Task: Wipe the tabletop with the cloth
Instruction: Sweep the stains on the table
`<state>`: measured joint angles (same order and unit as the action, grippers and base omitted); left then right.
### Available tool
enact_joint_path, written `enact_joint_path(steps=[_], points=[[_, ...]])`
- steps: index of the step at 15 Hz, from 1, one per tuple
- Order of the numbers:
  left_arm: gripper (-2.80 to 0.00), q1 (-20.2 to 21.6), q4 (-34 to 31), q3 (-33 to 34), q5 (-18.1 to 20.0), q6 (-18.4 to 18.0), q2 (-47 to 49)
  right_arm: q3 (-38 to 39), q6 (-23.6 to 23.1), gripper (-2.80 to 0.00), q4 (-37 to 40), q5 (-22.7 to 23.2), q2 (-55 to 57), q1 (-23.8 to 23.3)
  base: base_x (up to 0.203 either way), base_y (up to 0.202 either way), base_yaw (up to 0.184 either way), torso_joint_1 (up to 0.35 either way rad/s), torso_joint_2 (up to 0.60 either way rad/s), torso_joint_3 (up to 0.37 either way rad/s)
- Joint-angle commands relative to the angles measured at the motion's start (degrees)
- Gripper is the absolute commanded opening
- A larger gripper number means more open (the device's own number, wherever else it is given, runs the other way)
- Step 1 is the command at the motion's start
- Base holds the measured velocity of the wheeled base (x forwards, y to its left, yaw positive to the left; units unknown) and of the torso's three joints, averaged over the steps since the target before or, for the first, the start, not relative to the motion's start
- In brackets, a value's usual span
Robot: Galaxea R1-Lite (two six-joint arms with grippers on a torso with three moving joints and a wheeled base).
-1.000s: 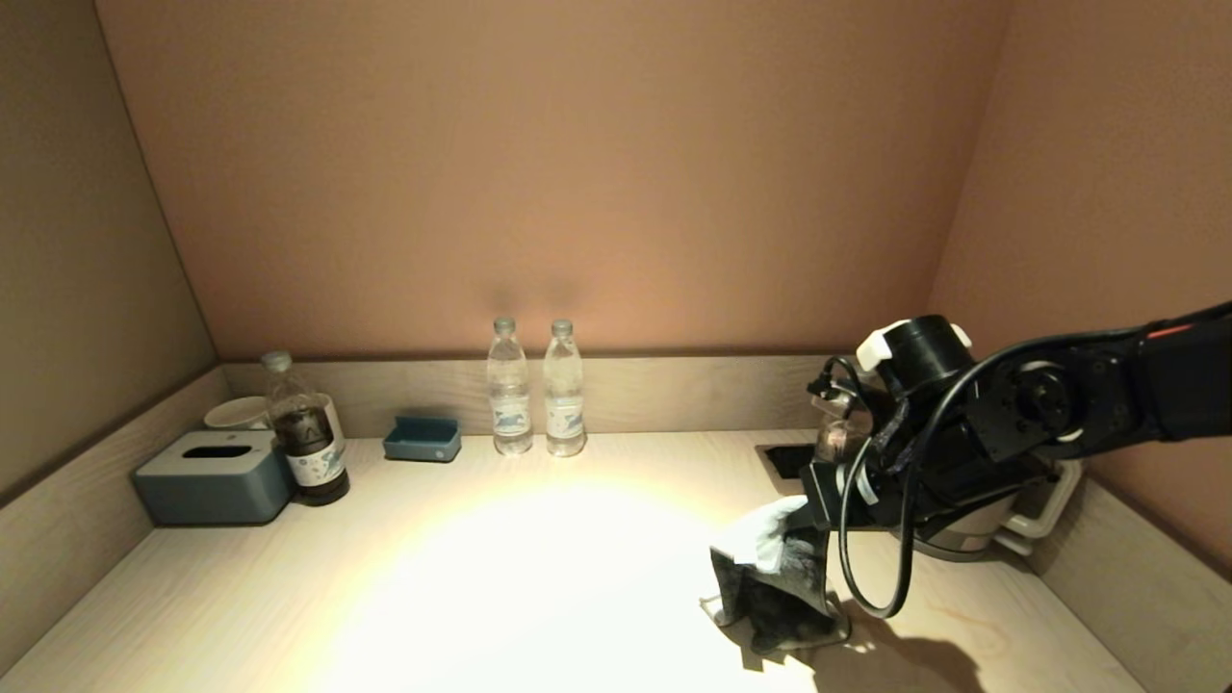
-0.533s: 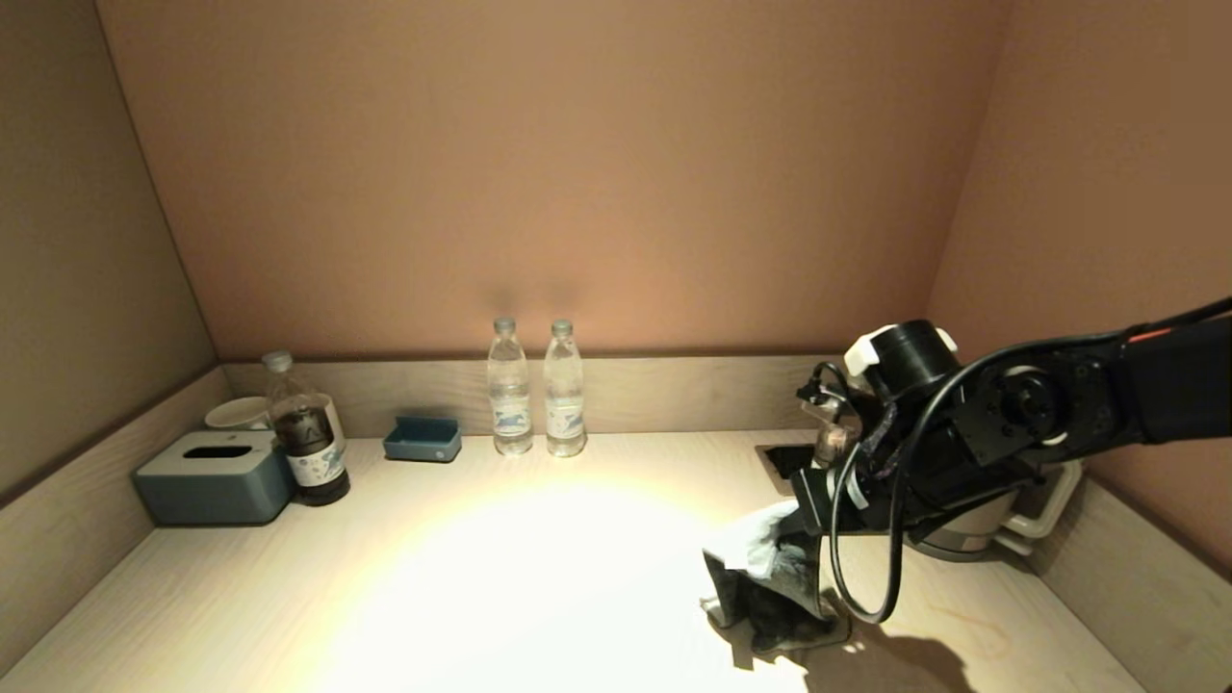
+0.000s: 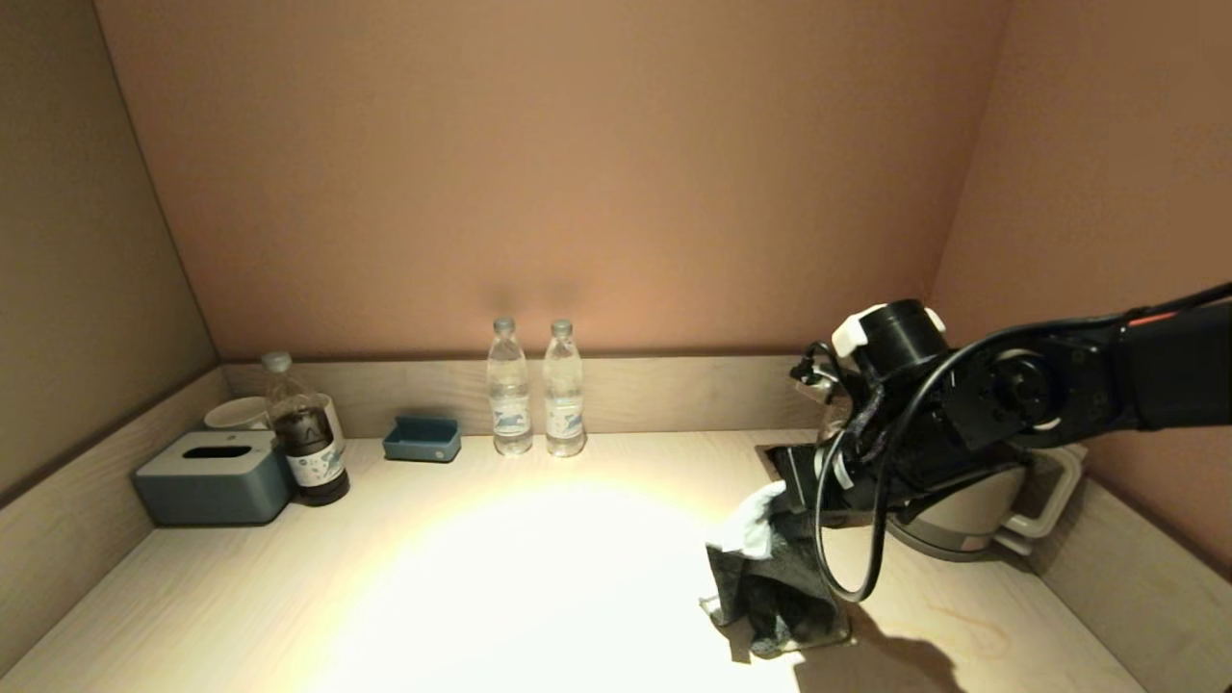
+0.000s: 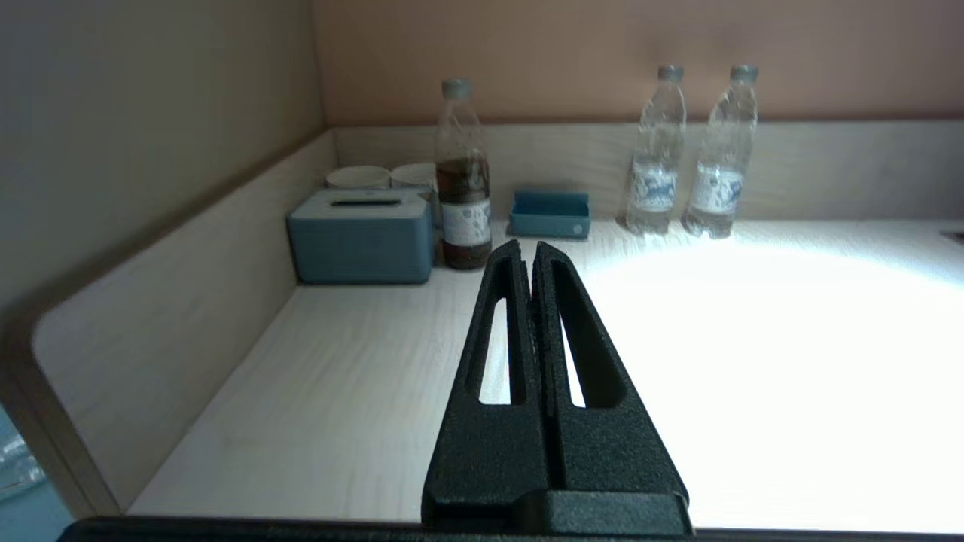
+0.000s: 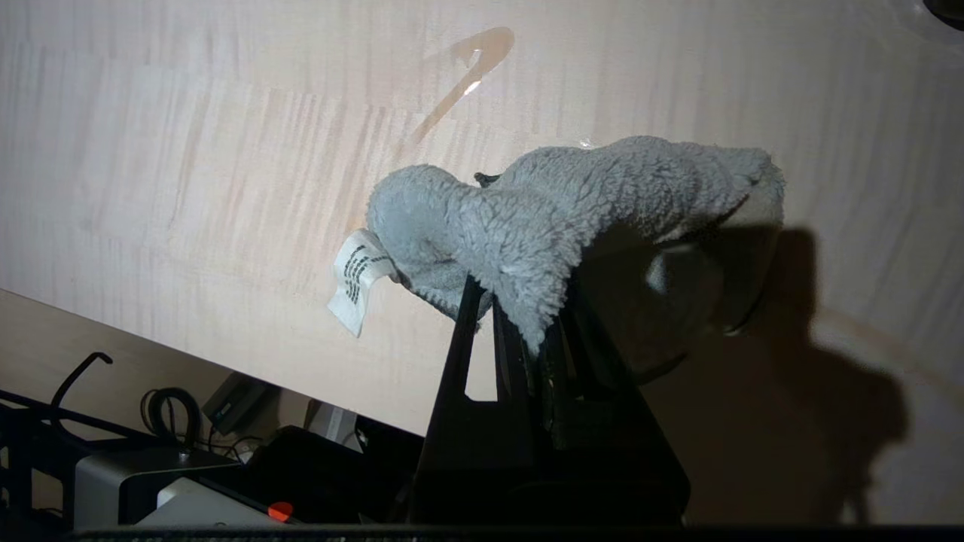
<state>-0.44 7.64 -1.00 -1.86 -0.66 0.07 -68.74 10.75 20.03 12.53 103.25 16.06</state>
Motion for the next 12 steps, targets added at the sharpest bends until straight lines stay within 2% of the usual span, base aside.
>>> enact_joint_path(steps=[1,3,5,10,12], points=[[-2.80,0.00,-3.34,1.00,0.60,0.17,-0.07,-0.35,1.09,-2.80,0.05,-4.93,0.06,2.95,0.000,0.000,0.000,0.000,0.00,0.000],[-2.80,0.00,-6.14,1.00,1.29,0.36,-0.07,-0.62,1.63,-2.80,0.18,-5.02,0.26,3.70,0.000,0.000,0.000,0.000,0.00,0.000],[-2.80,0.00,-8.07,1.00,1.59,0.57,-0.07,-1.12,2.85,-2.80,0.79,-5.17,0.80,6.55,0.000,0.000,0.000,0.000,0.00,0.000],[-2.80,0.00,-8.07,1.00,1.42,2.96,-0.07,-1.71,3.06,-2.80,3.16,-5.23,1.23,15.38,0.000,0.000,0.000,0.000,0.00,0.000],[-2.80,0.00,-7.99,1.00,1.42,3.30,-0.07,-2.88,3.07,-2.80,3.19,-6.98,3.03,20.37,0.000,0.000,0.000,0.000,0.00,0.000]])
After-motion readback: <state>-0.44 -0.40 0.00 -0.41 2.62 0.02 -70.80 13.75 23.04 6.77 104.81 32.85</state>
